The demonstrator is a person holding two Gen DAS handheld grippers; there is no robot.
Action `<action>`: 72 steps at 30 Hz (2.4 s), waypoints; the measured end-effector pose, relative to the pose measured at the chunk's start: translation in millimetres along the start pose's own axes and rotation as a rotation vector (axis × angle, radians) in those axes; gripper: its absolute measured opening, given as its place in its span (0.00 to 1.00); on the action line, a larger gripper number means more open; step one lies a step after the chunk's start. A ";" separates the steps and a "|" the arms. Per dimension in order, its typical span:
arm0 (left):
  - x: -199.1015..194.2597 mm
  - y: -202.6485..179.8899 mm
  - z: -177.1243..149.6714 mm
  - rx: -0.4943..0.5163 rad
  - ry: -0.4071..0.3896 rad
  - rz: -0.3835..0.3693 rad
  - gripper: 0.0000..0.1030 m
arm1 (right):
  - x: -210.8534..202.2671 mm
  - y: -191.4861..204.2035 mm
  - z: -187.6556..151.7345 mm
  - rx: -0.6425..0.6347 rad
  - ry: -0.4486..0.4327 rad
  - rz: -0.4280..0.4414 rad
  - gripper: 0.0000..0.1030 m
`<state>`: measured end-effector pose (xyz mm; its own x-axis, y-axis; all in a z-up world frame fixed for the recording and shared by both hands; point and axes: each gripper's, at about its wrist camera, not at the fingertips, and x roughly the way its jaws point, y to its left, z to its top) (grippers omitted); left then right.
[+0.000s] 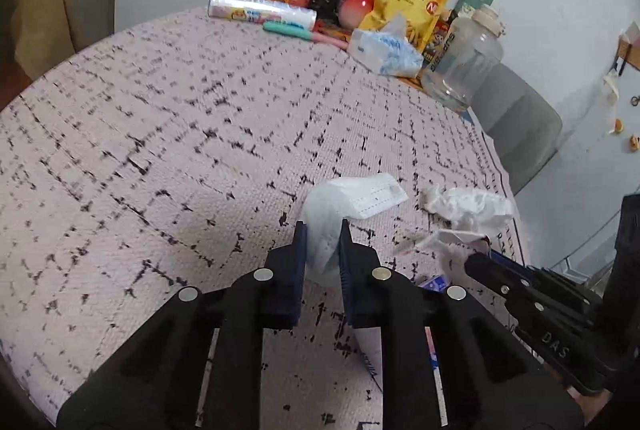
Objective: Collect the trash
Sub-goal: 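Grasp the white receipt paper with the left tool while the right tool grasps the red-and-white paper, then carry the receipt paper and red-and-white paper over the bin, then open both tools over the bin and return them to the table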
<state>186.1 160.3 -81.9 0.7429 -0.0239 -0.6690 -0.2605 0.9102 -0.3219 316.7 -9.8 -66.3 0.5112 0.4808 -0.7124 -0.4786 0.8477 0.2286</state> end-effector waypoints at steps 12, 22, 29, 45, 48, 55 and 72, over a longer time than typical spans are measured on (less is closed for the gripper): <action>-41.4 -48.2 14.9 0.076 -0.100 -0.031 0.14 | -59.9 -26.5 -8.8 0.038 -0.117 -0.012 0.04; -39.7 -94.0 17.8 0.125 -0.101 -0.039 0.14 | -82.9 -58.7 -11.6 0.090 -0.153 0.048 0.03; -38.9 -131.3 17.4 0.178 -0.096 -0.065 0.14 | -101.1 -81.7 -15.6 0.135 -0.194 0.067 0.03; 17.6 -273.5 -38.4 0.341 0.039 -0.210 0.14 | -166.3 -222.4 -76.6 0.308 -0.222 -0.147 0.03; 31.3 -300.2 -55.9 0.379 0.081 -0.229 0.14 | -170.7 -252.3 -94.2 0.353 -0.206 -0.182 0.03; 60.7 -348.2 -92.7 0.458 0.167 -0.245 0.14 | -172.0 -309.8 -136.7 0.440 -0.150 -0.233 0.04; 113.0 -409.7 -157.7 0.558 0.363 -0.255 0.14 | -197.7 -389.7 -201.8 0.627 -0.156 -0.332 0.69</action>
<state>279.6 -280.5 -131.3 0.4615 -0.3123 -0.8304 0.3210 0.9314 -0.1719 258.1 -480.5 -148.4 0.6763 0.1625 -0.7184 0.1952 0.9009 0.3875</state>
